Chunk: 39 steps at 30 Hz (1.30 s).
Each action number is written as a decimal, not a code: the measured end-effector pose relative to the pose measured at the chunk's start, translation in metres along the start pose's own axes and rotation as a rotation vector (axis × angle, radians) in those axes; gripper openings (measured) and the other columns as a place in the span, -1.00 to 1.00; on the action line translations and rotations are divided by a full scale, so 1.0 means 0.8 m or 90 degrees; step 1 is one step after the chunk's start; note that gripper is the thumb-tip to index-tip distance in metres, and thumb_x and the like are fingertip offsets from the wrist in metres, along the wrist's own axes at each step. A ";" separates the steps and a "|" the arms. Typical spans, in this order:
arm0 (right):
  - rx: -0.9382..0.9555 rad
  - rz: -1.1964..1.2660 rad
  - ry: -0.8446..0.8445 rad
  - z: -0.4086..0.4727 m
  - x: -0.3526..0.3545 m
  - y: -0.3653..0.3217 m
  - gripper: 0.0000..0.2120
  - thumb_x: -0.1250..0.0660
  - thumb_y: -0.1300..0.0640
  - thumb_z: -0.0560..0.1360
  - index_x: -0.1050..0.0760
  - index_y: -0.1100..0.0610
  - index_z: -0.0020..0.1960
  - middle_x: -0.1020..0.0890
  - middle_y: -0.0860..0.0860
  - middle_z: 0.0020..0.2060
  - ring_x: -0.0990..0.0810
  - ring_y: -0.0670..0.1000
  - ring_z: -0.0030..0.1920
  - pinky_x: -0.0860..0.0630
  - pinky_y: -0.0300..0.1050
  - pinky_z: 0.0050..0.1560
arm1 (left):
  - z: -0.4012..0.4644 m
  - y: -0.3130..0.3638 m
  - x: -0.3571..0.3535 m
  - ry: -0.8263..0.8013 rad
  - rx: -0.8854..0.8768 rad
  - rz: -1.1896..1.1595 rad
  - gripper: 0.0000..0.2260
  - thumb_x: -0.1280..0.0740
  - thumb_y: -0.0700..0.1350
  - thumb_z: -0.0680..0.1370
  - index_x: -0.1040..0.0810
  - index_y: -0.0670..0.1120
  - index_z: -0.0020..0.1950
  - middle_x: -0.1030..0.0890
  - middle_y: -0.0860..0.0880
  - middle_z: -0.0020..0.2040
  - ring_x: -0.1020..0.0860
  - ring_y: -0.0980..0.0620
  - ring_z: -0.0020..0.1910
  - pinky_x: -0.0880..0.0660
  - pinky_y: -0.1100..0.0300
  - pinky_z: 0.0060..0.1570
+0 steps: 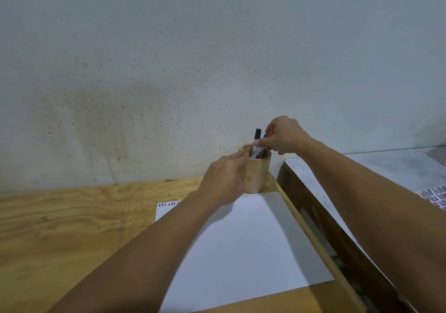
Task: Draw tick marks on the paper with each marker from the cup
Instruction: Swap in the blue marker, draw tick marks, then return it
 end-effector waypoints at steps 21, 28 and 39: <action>0.042 0.135 0.156 0.005 0.028 0.011 -0.75 -0.49 0.14 0.44 -0.56 0.14 0.09 -0.65 0.13 -0.03 -0.65 0.14 -0.07 -0.64 0.09 0.03 | 0.004 -0.007 -0.010 -0.054 0.028 -0.012 -0.46 -0.33 -0.24 0.48 -0.29 -0.06 0.44 -0.23 -0.03 0.53 -0.36 -0.12 0.40 -0.39 -0.08 0.31; 0.139 0.224 0.311 -0.034 0.112 -0.032 -0.86 -0.48 0.10 0.45 -0.57 0.11 -0.06 -0.61 -0.03 -0.21 -0.68 0.09 -0.15 -0.66 0.08 -0.08 | 0.002 0.001 0.016 0.010 0.023 -0.080 -0.55 -0.32 -0.17 0.49 -0.36 -0.10 0.38 -0.33 -0.11 0.47 -0.33 -0.14 0.41 -0.34 -0.01 0.34; 0.032 0.666 0.263 -0.122 0.036 -0.051 -0.90 -0.47 0.27 0.39 -0.55 0.25 -0.16 -0.69 0.27 -0.23 -0.74 0.15 -0.31 -0.67 0.21 -0.09 | -0.020 -0.038 0.059 0.101 0.354 -0.734 -0.77 -0.34 -0.05 0.52 -0.61 -0.17 0.06 -0.72 -0.07 -0.05 -0.65 -0.02 -0.03 -0.60 0.06 0.02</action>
Point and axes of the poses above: each hand's wrist, its own z-axis towards the middle knuckle, its own x-axis out of the back of the hand, y = z × x, the point moved 9 cm from there along z, towards the middle knuckle
